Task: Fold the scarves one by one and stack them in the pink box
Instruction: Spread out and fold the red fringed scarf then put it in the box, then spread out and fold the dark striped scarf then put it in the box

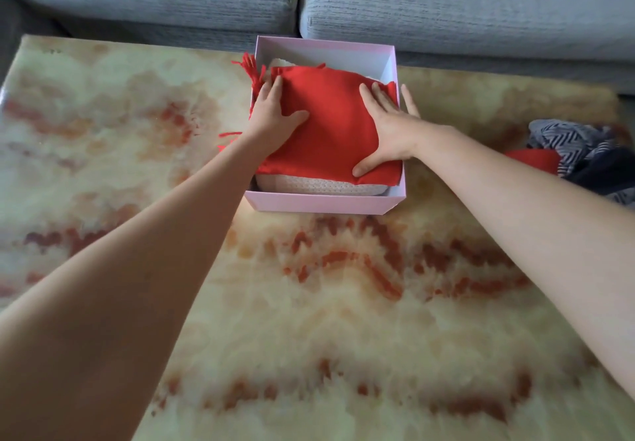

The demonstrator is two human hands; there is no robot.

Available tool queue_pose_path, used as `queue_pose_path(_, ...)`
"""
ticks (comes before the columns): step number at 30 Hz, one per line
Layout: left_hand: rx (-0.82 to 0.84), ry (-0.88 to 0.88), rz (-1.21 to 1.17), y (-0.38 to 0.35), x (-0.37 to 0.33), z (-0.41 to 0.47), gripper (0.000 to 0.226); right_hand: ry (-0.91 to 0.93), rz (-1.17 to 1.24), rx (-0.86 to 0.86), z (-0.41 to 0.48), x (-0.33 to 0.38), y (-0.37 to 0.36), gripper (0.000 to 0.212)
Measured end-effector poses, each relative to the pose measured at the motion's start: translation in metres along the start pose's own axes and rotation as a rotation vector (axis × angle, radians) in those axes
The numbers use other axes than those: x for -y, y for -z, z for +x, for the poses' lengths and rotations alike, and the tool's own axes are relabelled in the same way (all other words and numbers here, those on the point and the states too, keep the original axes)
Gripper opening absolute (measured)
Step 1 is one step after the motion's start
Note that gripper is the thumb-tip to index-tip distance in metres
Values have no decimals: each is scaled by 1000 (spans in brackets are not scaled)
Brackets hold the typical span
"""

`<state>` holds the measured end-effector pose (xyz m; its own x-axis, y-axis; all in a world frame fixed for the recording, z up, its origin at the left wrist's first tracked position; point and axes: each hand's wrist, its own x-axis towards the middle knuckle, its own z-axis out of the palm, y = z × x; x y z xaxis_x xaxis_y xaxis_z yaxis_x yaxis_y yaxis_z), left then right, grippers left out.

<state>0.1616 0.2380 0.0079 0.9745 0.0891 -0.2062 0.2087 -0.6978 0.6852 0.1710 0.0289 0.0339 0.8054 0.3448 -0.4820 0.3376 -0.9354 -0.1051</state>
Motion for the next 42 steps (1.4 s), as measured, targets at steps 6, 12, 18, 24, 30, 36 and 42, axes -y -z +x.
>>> queue_pose_path(6,-117,-148,174,8,-6,-34,67,60,70,-64,-6,0,9,150)
queue_pose_path(12,-70,-171,178,-1,10,-80,67,143,184,-145,-10,21,30,130)
queue_pose_path(18,-11,-230,274,8,19,-74,65,-27,271,-145,-33,10,-4,120)
queue_pose_path(24,93,-150,275,1,18,-63,73,-39,181,-217,-30,3,-38,118)
queue_pose_path(30,71,-80,118,-5,11,-67,75,-22,159,-227,-36,3,-30,117)
queue_pose_path(36,9,-102,170,-3,1,-75,68,5,240,-240,-51,4,-30,114)
queue_pose_path(42,-35,-279,303,5,-10,-98,63,-22,470,-298,-81,14,-30,106)
